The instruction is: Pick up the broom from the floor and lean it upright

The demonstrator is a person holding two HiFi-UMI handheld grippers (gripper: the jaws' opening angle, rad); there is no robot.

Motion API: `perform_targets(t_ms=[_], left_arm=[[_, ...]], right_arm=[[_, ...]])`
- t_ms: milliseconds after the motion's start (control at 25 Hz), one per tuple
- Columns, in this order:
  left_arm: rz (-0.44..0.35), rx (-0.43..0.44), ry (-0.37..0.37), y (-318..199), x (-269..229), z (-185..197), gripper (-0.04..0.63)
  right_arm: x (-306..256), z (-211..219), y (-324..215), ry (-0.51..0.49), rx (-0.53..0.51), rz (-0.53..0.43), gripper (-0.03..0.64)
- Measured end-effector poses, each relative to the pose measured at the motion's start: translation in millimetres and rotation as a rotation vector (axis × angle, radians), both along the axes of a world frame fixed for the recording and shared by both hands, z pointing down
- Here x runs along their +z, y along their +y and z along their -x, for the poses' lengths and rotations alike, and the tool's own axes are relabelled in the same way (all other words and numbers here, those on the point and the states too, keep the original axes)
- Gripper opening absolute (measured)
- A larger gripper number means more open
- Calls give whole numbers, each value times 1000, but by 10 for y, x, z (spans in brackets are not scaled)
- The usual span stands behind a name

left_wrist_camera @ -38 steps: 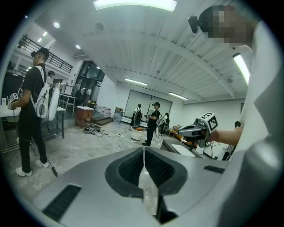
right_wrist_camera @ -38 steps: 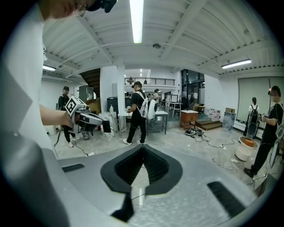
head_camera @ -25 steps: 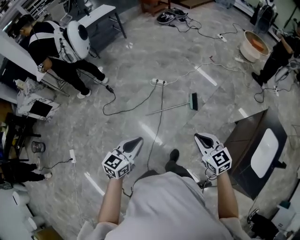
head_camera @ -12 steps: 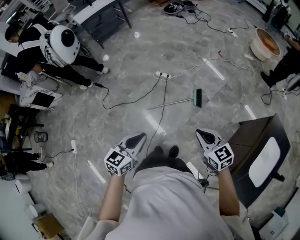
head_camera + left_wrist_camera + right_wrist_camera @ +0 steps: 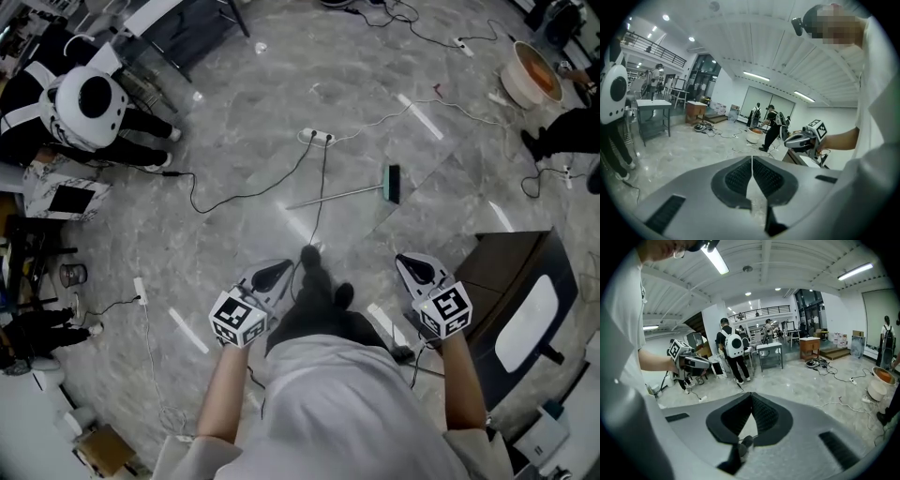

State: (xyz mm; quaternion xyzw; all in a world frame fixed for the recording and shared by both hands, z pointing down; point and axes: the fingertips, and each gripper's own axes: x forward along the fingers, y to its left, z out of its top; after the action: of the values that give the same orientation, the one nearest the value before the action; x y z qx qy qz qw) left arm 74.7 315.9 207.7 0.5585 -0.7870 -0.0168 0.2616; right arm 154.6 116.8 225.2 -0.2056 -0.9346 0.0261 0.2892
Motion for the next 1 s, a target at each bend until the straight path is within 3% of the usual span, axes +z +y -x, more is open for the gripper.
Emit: perform_targets(t_ms=[360, 600, 1000], left_arm=[[-6, 44, 23, -33, 701, 1108, 11], [22, 45, 32, 107, 1433, 1845, 11], [12, -45, 145, 291, 2766, 2436, 11]], right_arm=[[525, 1109, 101, 77, -41, -41, 0], [1099, 1914, 357, 118, -104, -60, 0], [2533, 2665, 691, 260, -247, -69, 0]])
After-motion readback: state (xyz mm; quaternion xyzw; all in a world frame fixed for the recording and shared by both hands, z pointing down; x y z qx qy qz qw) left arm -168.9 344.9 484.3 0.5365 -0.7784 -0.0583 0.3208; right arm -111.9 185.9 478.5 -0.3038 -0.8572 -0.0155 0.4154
